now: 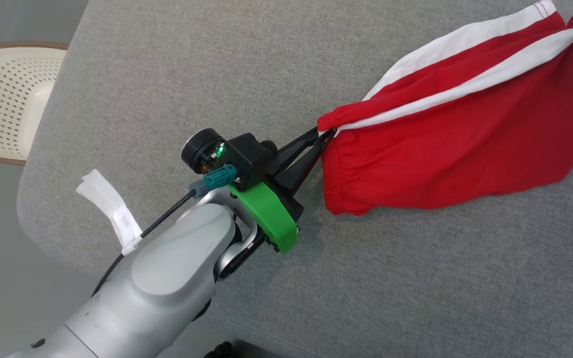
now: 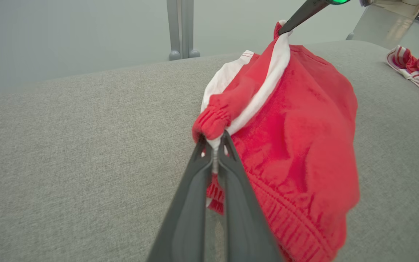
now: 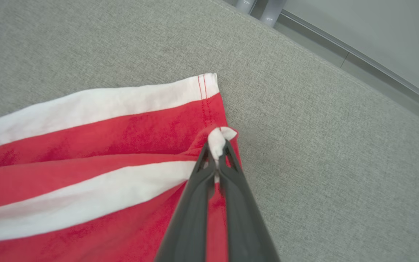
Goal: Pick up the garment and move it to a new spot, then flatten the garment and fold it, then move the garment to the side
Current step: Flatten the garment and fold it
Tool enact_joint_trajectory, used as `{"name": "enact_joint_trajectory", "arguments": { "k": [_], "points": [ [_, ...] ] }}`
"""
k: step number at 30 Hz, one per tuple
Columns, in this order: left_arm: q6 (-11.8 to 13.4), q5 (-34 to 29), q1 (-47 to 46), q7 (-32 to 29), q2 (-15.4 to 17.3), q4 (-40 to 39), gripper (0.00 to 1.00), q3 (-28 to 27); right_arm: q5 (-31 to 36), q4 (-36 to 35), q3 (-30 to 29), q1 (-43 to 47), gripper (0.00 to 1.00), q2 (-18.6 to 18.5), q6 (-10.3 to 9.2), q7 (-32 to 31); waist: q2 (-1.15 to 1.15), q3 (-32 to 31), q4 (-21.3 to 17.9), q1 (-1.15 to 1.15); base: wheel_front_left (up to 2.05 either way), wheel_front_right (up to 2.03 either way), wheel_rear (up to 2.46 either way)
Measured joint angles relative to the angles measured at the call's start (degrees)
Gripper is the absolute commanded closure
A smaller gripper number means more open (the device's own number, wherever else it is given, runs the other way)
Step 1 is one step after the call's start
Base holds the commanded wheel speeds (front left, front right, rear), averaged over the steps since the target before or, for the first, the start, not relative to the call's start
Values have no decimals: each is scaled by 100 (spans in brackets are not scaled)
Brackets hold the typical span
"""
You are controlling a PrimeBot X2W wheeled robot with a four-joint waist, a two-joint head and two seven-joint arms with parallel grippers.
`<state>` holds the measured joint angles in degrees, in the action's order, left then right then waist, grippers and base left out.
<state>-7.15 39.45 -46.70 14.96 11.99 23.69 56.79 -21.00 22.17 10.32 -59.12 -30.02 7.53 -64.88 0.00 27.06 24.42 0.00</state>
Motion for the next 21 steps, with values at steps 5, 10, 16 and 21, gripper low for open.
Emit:
{"name": "enact_joint_trajectory", "arguments": {
  "k": [5,10,16,21],
  "points": [
    [-23,-137,28,0,-55,-12,100,-221,-7,279,177,-187,100,-65,0,274,0,123,20,0,0,0,0],
    [-24,-199,30,1,-124,-74,100,-333,-11,512,308,-373,100,-134,0,519,0,212,27,0,0,0,0],
    [-26,-214,38,5,-177,78,58,-349,20,746,300,-527,0,-81,0,1262,0,269,29,0,0,0,0],
    [-27,-177,43,8,-191,323,0,-480,18,1026,531,-577,0,11,0,1706,0,207,-22,0,0,0,0]
  ]
}}
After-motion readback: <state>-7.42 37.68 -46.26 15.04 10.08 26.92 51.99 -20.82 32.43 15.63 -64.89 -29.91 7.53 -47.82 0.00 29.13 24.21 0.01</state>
